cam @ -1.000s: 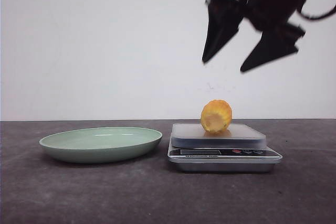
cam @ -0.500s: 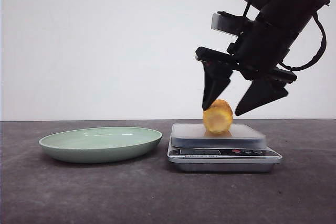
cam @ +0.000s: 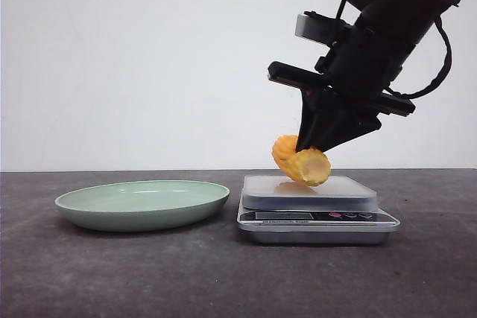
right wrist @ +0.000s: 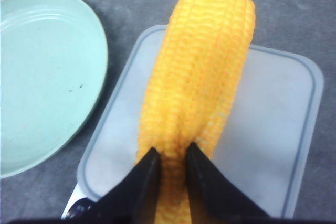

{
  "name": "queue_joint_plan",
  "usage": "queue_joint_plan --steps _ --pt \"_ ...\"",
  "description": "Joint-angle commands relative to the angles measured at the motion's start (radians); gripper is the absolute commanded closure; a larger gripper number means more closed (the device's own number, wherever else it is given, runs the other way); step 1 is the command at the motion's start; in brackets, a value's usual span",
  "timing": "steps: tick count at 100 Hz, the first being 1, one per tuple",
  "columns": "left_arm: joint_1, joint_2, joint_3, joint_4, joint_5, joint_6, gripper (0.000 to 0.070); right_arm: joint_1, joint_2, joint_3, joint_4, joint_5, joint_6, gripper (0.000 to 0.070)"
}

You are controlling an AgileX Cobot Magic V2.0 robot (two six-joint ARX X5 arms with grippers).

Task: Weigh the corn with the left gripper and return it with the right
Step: 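Lower the right gripper onto the corn on the scale and close it, then carry the corn with the right gripper back onto the green plate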

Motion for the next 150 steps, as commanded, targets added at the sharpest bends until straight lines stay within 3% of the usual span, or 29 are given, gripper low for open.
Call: queue_joint_plan --steps 1,20,40,56,79,115,150 --pt "-0.011 0.006 0.013 0.009 -0.006 0.011 0.0311 0.02 -0.032 0.016 0.013 0.01 0.006 0.07" --pt "-0.011 0.006 0.013 0.012 -0.006 0.028 0.0311 0.077 -0.154 0.048 0.007 0.01 0.005 0.07" --pt "-0.011 0.006 0.013 0.012 -0.01 0.029 0.0311 0.189 -0.166 0.222 -0.075 0.024 -0.019 0.07" --pt "-0.011 0.006 0.013 0.014 -0.01 0.027 0.0311 0.281 -0.08 0.381 -0.079 0.094 -0.025 0.07" --pt "-0.011 0.006 0.013 0.048 -0.011 0.025 0.0311 0.303 0.133 0.532 -0.101 0.095 0.026 0.07" --pt "-0.011 0.006 0.013 0.042 -0.011 0.024 0.0311 0.304 0.404 0.541 -0.099 0.089 0.097 0.07" --pt "-0.011 0.006 0.013 0.037 -0.011 0.025 0.0311 0.307 0.515 0.54 -0.122 0.076 0.114 0.07"
